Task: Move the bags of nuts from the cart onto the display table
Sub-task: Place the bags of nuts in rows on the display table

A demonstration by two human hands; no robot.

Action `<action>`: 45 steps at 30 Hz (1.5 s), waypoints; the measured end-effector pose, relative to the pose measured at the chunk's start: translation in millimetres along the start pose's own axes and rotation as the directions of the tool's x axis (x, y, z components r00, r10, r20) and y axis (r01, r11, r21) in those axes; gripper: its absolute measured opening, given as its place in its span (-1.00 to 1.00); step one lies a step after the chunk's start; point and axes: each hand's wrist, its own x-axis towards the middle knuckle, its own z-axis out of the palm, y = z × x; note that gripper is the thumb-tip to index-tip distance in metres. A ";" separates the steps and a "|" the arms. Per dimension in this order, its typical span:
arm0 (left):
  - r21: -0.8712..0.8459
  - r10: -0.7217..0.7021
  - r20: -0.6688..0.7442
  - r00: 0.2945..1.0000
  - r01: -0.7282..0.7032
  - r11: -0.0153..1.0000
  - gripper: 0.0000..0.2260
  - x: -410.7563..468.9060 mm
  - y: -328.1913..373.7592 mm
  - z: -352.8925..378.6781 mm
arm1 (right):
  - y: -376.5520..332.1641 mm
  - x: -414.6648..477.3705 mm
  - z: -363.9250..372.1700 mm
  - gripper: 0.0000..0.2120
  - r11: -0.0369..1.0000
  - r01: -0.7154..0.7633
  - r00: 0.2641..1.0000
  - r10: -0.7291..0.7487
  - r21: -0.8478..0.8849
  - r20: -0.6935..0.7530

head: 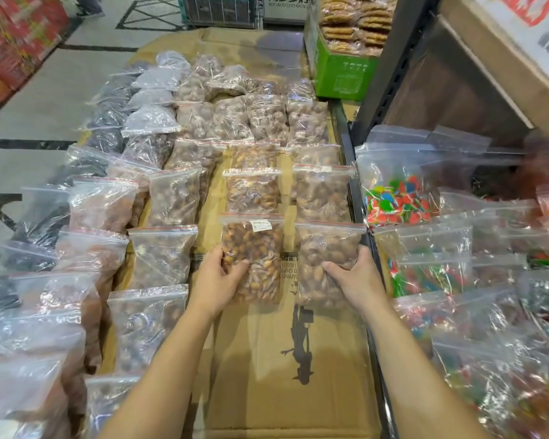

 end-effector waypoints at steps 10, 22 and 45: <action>0.134 -0.092 -0.046 0.995 0.097 0.986 -0.58 -8.4 21.1 -11.3 | -5.1 -18.0 6.8 -0.06 0.990 0.034 0.991 -0.051 -0.134 -0.122; 0.507 0.006 0.045 0.999 -0.028 0.861 -0.60 -56.9 58.2 -31.3 | -28.0 -70.1 -9.3 -0.17 0.807 0.130 0.988 -0.157 -0.577 0.002; 0.768 0.218 0.244 0.945 -0.325 0.551 -0.47 -211.4 98.5 -54.6 | -26.0 -251.9 -47.6 -0.40 0.559 0.157 0.953 -0.301 -0.814 -0.024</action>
